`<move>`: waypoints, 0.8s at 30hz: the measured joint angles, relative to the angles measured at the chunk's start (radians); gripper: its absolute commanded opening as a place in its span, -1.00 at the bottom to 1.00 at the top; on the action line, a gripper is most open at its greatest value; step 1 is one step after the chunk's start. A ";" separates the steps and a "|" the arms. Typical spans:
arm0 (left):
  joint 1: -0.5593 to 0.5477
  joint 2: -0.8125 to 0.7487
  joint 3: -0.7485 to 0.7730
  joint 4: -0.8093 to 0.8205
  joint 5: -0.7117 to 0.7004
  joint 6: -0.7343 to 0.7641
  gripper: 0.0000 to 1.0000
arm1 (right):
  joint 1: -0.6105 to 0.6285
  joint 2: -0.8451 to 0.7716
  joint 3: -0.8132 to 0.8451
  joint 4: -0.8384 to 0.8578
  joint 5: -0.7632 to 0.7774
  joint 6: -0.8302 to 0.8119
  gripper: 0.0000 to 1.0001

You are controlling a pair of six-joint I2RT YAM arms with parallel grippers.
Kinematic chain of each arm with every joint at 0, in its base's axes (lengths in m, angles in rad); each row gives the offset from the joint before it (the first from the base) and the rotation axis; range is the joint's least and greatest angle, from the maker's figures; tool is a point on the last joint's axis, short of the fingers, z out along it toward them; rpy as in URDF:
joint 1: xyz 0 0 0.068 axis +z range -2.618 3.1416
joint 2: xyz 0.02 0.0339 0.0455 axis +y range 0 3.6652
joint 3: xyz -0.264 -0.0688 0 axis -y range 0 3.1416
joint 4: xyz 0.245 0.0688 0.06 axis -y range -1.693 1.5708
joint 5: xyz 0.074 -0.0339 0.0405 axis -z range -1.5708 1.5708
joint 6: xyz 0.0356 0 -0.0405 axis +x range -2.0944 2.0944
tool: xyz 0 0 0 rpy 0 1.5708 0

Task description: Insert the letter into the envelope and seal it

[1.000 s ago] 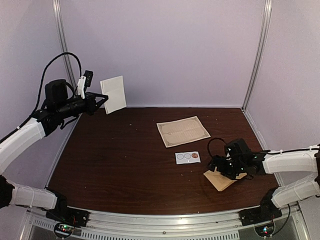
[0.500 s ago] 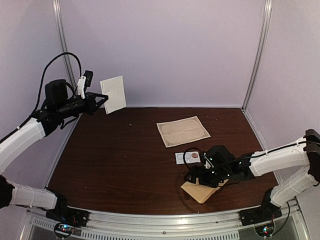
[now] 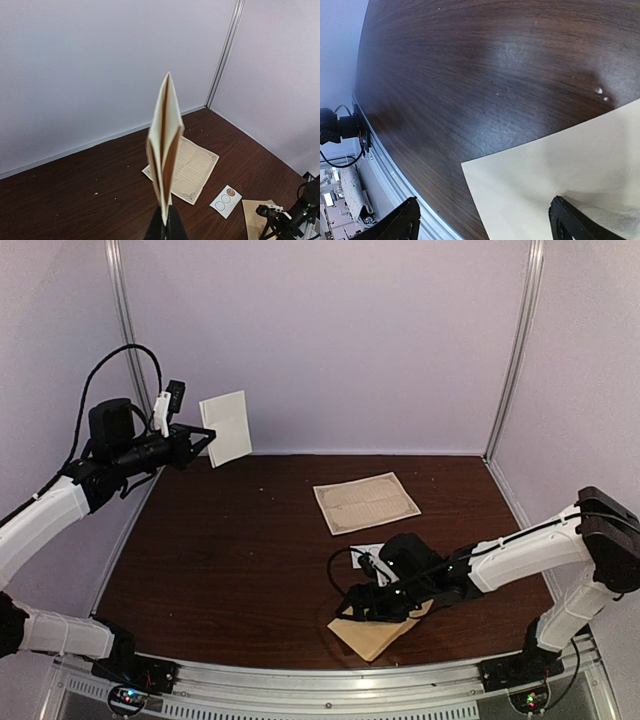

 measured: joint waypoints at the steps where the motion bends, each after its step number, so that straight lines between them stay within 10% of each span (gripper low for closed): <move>1: 0.000 0.000 0.000 0.000 0.000 0.000 -1.00 | 0.001 0.013 0.010 0.003 -0.014 -0.011 0.82; 24: 0.000 -0.006 0.000 0.000 -0.007 0.001 -1.00 | 0.003 -0.125 0.075 -0.261 0.097 -0.055 0.85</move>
